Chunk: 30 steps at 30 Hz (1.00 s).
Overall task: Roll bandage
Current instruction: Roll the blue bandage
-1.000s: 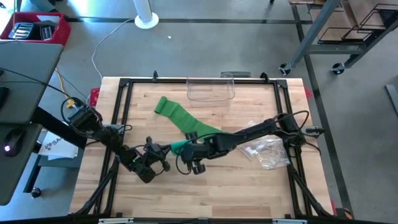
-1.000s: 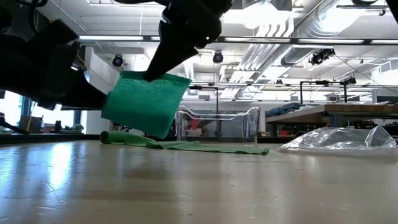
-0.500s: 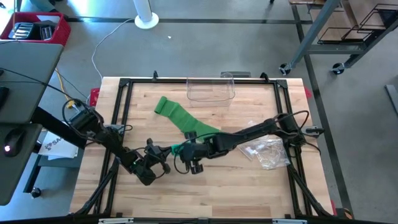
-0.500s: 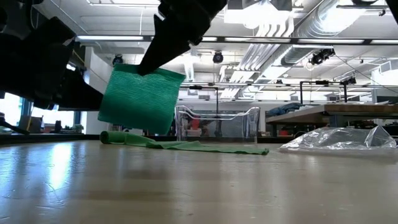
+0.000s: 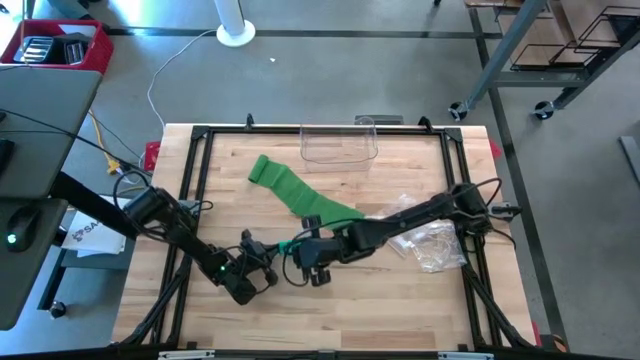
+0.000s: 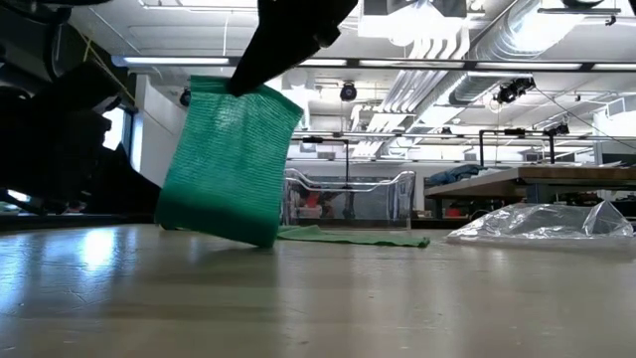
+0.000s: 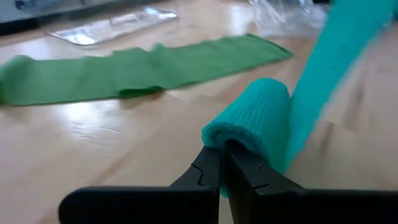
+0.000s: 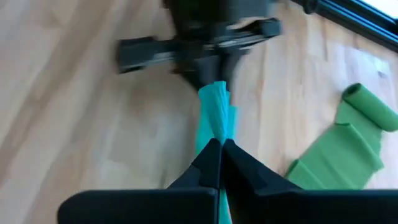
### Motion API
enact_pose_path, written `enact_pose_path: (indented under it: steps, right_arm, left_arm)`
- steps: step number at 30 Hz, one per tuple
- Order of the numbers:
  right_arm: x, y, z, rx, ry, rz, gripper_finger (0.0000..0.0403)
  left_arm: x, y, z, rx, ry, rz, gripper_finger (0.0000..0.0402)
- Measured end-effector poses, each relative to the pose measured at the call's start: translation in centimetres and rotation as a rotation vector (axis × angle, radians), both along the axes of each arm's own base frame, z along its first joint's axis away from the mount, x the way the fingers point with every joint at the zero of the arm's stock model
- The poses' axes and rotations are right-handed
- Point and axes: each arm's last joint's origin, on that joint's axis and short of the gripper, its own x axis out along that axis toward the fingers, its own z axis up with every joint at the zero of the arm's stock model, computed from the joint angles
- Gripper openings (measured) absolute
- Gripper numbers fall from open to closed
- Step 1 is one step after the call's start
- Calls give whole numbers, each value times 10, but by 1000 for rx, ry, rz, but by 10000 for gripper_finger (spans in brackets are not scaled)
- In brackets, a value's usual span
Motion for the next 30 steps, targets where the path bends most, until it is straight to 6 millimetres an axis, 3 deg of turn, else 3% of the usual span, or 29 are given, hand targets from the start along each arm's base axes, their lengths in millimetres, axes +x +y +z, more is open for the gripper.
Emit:
enact_pose_path:
  steps: [8, 21, 30]
  right_arm:
    - [9, -29, -3, 52, 9, -27, 0]
    - [27, -52, -47, 111, 88, -86, 0]
    - [30, -65, -52, 143, 87, -152, 6]
  left_arm:
    - [11, -10, 2, 6, 30, -40, 1]
    - [8, -20, 5, -13, 3, -77, 1]
    - [5, -25, 5, -31, -3, -100, 1]
